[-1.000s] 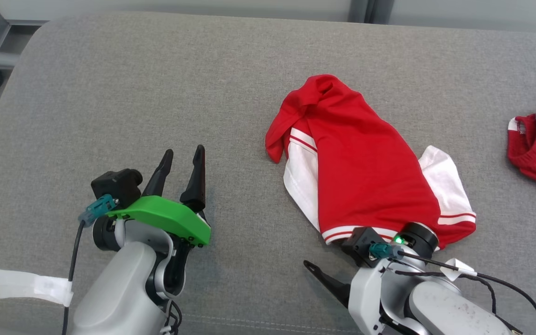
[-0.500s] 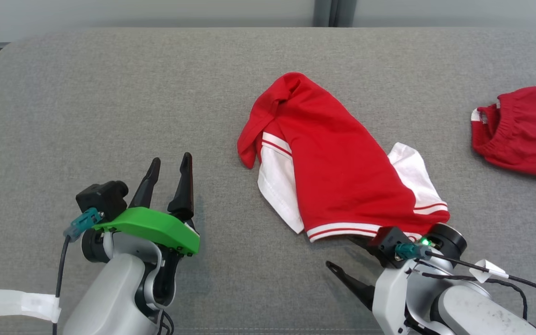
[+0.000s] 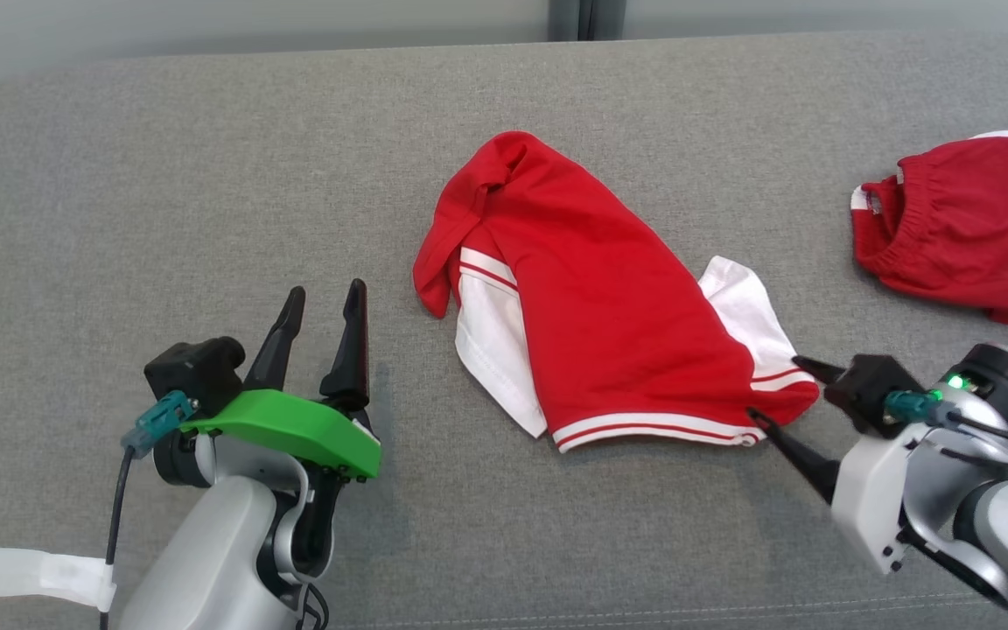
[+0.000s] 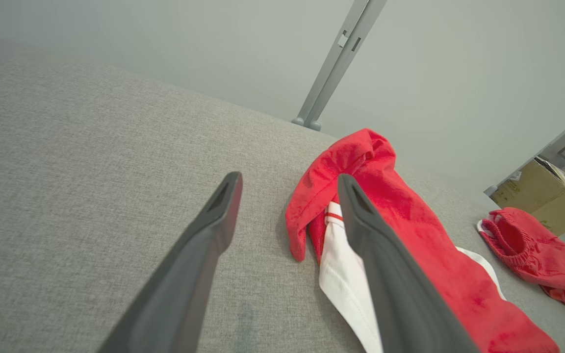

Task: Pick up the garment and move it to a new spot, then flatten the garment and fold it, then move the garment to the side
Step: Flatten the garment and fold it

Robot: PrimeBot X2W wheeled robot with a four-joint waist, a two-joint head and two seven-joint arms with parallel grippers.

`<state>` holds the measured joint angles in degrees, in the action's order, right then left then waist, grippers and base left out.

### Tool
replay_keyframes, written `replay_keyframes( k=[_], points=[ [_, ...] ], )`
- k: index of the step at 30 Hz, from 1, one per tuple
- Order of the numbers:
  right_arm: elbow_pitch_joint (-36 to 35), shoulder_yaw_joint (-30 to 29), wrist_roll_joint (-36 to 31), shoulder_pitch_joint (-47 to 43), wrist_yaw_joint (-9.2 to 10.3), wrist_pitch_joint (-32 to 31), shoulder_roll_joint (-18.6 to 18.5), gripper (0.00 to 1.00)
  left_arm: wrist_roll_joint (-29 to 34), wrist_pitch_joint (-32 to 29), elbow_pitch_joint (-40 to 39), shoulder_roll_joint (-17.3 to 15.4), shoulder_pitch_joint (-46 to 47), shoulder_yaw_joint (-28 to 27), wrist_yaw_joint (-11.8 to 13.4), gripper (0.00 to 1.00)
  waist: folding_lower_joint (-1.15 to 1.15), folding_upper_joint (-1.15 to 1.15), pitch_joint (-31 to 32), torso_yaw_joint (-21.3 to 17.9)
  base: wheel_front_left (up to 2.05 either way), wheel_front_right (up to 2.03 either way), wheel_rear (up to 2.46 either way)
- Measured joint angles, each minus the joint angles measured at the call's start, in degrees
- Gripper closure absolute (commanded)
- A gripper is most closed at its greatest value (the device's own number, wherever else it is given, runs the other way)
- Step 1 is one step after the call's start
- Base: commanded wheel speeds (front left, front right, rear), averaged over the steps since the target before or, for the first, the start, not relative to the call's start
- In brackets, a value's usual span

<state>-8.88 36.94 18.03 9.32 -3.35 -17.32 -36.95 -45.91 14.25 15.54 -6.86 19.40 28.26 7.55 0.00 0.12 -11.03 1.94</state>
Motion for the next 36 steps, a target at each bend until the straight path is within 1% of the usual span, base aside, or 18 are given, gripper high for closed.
replay_keyframes(
  k=[2, 6, 7, 9, 11, 15, 20, 21, 24, 36],
  points=[
    [-0.62, -1.53, 0.15, 0.31, -0.02, -0.52, -1.91, 0.0, 0.31, -0.02, -0.32, 0.09, -0.07, 0.32, 0.0, 0.0, 0.0, 0.0, -0.35, 0.04, 0.0, 0.0, 0.0],
    [-0.85, -2.81, 1.13, 0.45, -0.33, -1.81, -6.11, 0.0, 0.54, -0.11, -1.19, 0.57, -0.07, 1.32, 0.0, 0.0, 0.0, 0.0, -0.85, 0.69, 0.0, 0.0, 0.0],
    [-0.82, -2.83, 1.72, 0.32, -0.75, -2.1, -6.93, 0.0, 0.54, -0.11, -1.22, 0.57, -0.07, 1.29, 0.0, 0.0, 0.0, 0.0, -0.96, 0.91, 0.0, 0.0, 0.0],
    [-0.51, -3.03, 3.38, -1.38, -1.15, -3.12, -8.68, 0.0, 0.54, -0.11, -1.27, 0.52, -0.08, 0.98, 0.0, 0.0, 0.0, 0.0, -1.3, 1.6, 0.0, 0.0, 0.0],
    [-0.26, -3.03, 4.24, -2.71, -1.31, -3.63, -9.68, 0.0, 0.58, -0.12, -1.36, 0.52, -0.11, 0.63, 0.0, 0.0, 0.0, 0.0, -1.52, 2.01, 0.0, 0.0, 0.0],
    [0.16, -2.33, 6.12, -4.35, -2.19, -4.44, -10.74, 0.0, 0.75, -0.37, -1.63, 0.37, -0.65, -0.31, 0.0, 0.0, 0.0, 0.0, -1.88, 2.49, 0.0, 0.0, 0.0],
    [0.25, -2.12, 6.71, -4.56, -2.32, -4.42, -11.52, 0.0, 1.01, -0.7, -2.29, 0.48, -0.71, -0.25, 0.0, 0.0, 0.0, 0.0, -2.46, 2.91, 0.0, 0.0, 0.0],
    [0.33, -2.07, 6.71, -4.56, -2.65, -4.47, -11.88, 0.0, 1.21, -0.98, -2.66, 0.57, -0.71, -0.2, 0.0, 0.0, 0.0, 0.0, -2.6, 3.04, 0.0, 0.0, 0.0],
    [0.75, -2.18, 6.55, -4.26, -2.69, -4.49, -13.05, 0.0, 1.4, -1.11, -3.13, 0.87, -0.7, -0.13, 0.0, 0.0, 0.0, 0.0, -3.16, 3.8, 0.0, 0.0, 0.0],
    [1.79, -2.68, 5.93, -1.25, -3.19, -4.33, -13.66, 0.0, 1.4, -1.12, -3.33, 1.98, -0.7, -0.14, 0.0, 0.0, 0.0, 0.0, -3.88, 6.61, 0.0, 0.0, 0.0]
  ],
)
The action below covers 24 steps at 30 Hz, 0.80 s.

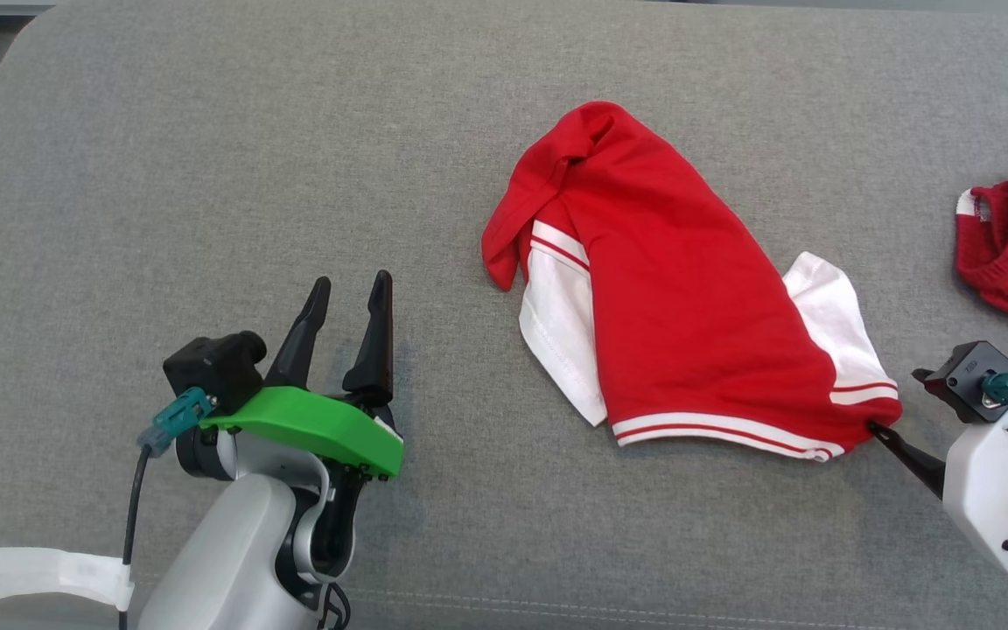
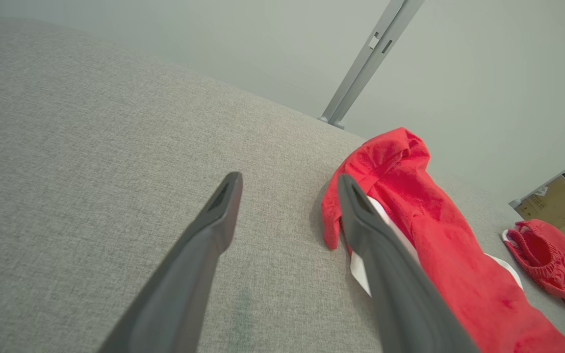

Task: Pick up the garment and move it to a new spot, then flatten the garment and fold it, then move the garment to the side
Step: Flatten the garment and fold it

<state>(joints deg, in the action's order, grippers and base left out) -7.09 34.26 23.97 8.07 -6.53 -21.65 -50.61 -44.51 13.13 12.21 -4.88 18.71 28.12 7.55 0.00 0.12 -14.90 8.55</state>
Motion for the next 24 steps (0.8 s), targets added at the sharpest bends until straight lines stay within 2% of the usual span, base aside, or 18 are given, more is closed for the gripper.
replay_keyframes(
  k=[7, 15, 16, 17, 21, 24],
  points=[
    [2.4, 2.26, -0.27, 1.44, -0.13, 0.0, 0.89, 0.0, 0.01, -0.08, -0.18, 0.23, 0.0, 0.14, 0.0, 0.0, 0.0, 0.0, -0.59, 1.06, 0.0, 0.0, 0.0],
    [5.55, 5.6, -1.07, 3.64, -0.53, 1.26, 4.39, 0.0, 0.01, -0.51, -0.08, 0.53, 0.0, 0.75, 0.0, 0.0, 0.0, 0.0, -0.84, 2.95, 0.0, 0.0, 0.0],
    [5.57, 5.91, -1.1, 4.27, -0.53, 1.58, 4.74, 0.37, 0.01, -0.51, -0.03, 0.53, 0.0, 0.58, 0.0, 0.0, 0.0, 0.0, -0.81, 3.15, 0.0, 0.0, 0.0],
    [5.61, 6.64, -1.07, 5.62, -0.55, 2.33, 5.83, 1.0, 0.01, -0.51, 0.13, 0.52, 0.0, 0.11, 0.0, 0.0, 0.0, 0.0, -0.64, 3.41, 0.0, 0.0, 0.0],
    [5.23, 7.79, 1.78, 6.72, -0.62, 2.52, 7.22, 1.0, 0.02, -0.48, 0.44, 0.54, 0.0, -0.26, 0.0, 0.0, 0.0, 0.0, -0.17, 3.56, 0.0, 0.0, 0.0],
    [1.85, 11.49, 8.55, 6.68, -0.59, 1.8, 9.24, 1.0, 0.02, -0.48, 0.55, 0.53, -0.01, -0.49, 0.0, 0.0, 0.0, 0.0, 0.52, 3.53, 0.0, 0.0, 0.0]
  ],
)
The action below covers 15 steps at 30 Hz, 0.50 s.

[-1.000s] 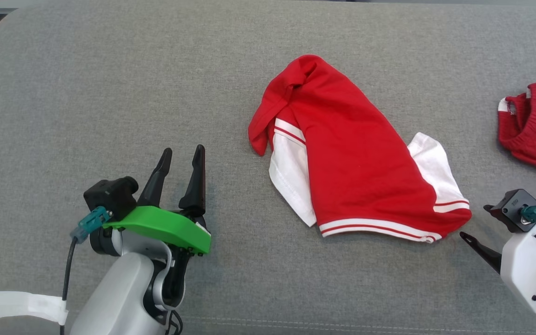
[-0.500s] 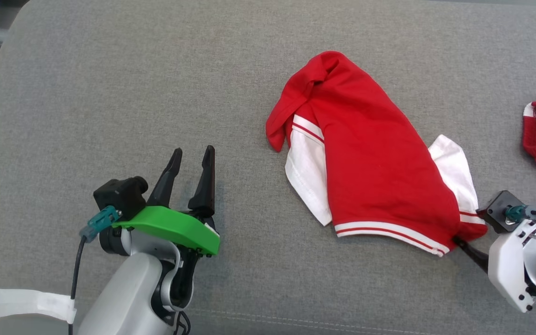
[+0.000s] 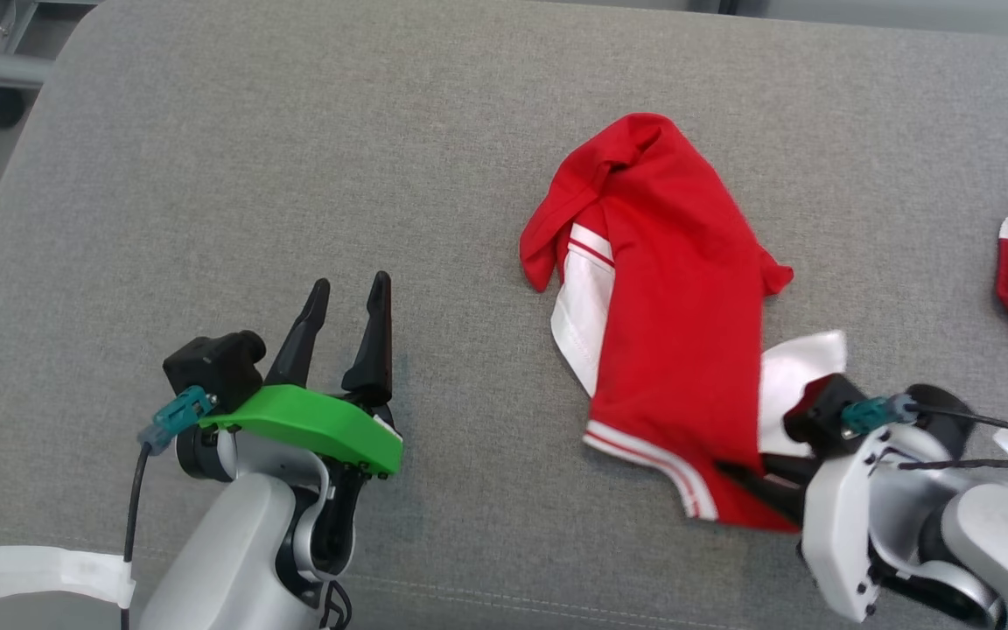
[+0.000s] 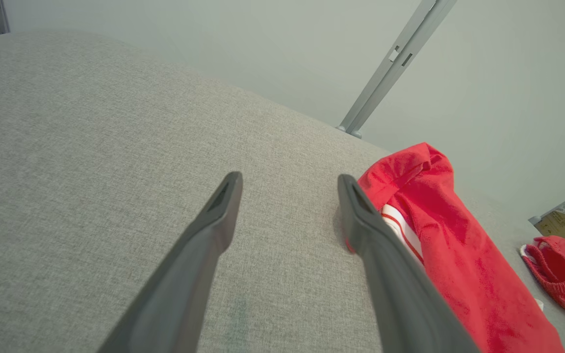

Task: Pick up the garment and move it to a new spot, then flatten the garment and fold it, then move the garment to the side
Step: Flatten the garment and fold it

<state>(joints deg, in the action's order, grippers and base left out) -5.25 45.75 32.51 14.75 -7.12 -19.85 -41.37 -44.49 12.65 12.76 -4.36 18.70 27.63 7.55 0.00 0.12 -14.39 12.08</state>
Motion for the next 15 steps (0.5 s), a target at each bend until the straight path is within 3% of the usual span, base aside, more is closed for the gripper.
replay_keyframes(
  k=[6, 15],
  points=[
    [-9.35, 3.24, 10.45, 1.07, -0.01, -2.72, 2.18, 1.0, 0.0, 0.02, 0.27, 0.03, -0.03, -0.58, 0.0, 0.0, 0.0, 0.0, 1.68, -0.32, 0.0, 0.0, 0.0],
    [-19.2, -7.13, 32.57, 6.22, 0.2, -4.92, 10.45, 1.0, -0.31, 0.55, 1.25, 0.31, -1.82, -1.78, 0.0, 0.0, 0.0, 0.0, 4.9, -0.69, 0.0, 0.0, 0.0]
  ],
)
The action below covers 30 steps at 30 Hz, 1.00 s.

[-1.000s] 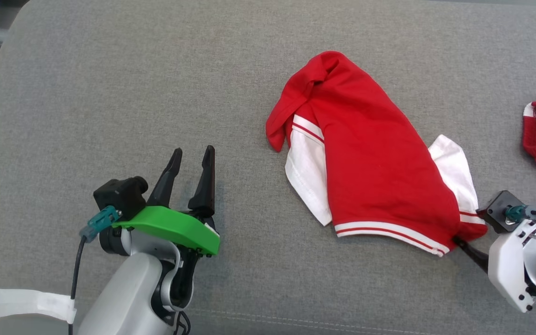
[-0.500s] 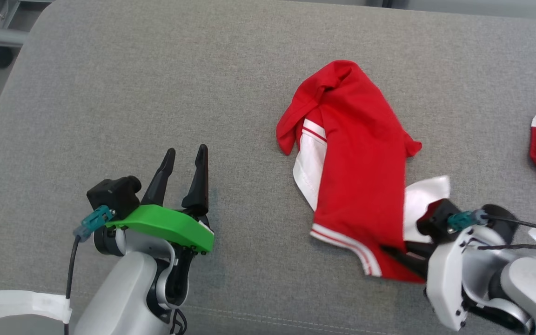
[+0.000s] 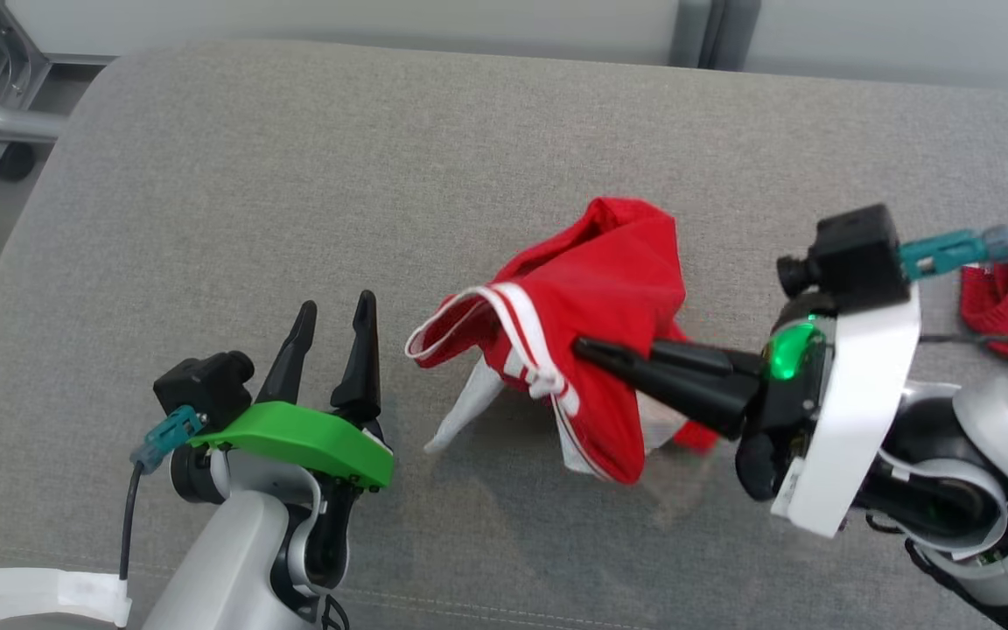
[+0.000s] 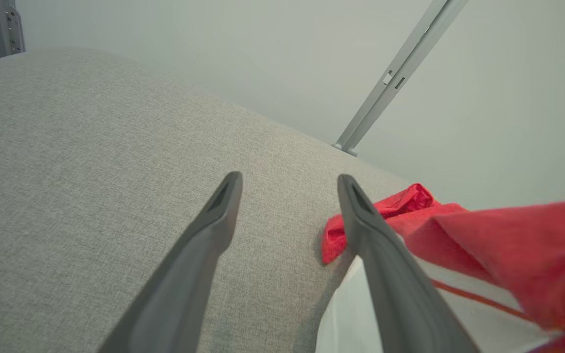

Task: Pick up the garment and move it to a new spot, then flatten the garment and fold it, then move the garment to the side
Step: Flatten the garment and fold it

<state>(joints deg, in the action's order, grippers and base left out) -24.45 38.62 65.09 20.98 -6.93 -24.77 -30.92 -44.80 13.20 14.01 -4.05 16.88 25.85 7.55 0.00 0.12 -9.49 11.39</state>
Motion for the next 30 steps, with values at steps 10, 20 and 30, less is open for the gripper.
replay_keyframes(
  k=[10, 20, 30],
  points=[
    [-2.19, -12.23, 7.39, 11.44, 15.38, -2.22, 7.81, 1.0, -2.14, 0.56, -1.22, 1.31, -0.16, -1.96, 0.0, 0.0, 0.0, 0.0, 3.2, 2.62, 0.0, 0.0, 0.0],
    [14.33, -20.24, 7.89, 12.05, 14.96, -2.49, 10.21, 1.0, -2.98, 1.04, -1.47, 1.37, -2.3, -5.06, 0.0, 0.0, 0.0, 0.0, 6.4, 6.13, 0.0, 0.0, 0.0],
    [41.06, -40.27, 5.53, -13.06, 14.58, 4.91, 9.39, 1.0, -2.89, 1.05, -2.86, 1.24, -5.67, -5.78, 0.0, 0.0, 0.0, 0.0, 6.46, 3.18, 0.0, 0.0, 0.0]
  ],
)
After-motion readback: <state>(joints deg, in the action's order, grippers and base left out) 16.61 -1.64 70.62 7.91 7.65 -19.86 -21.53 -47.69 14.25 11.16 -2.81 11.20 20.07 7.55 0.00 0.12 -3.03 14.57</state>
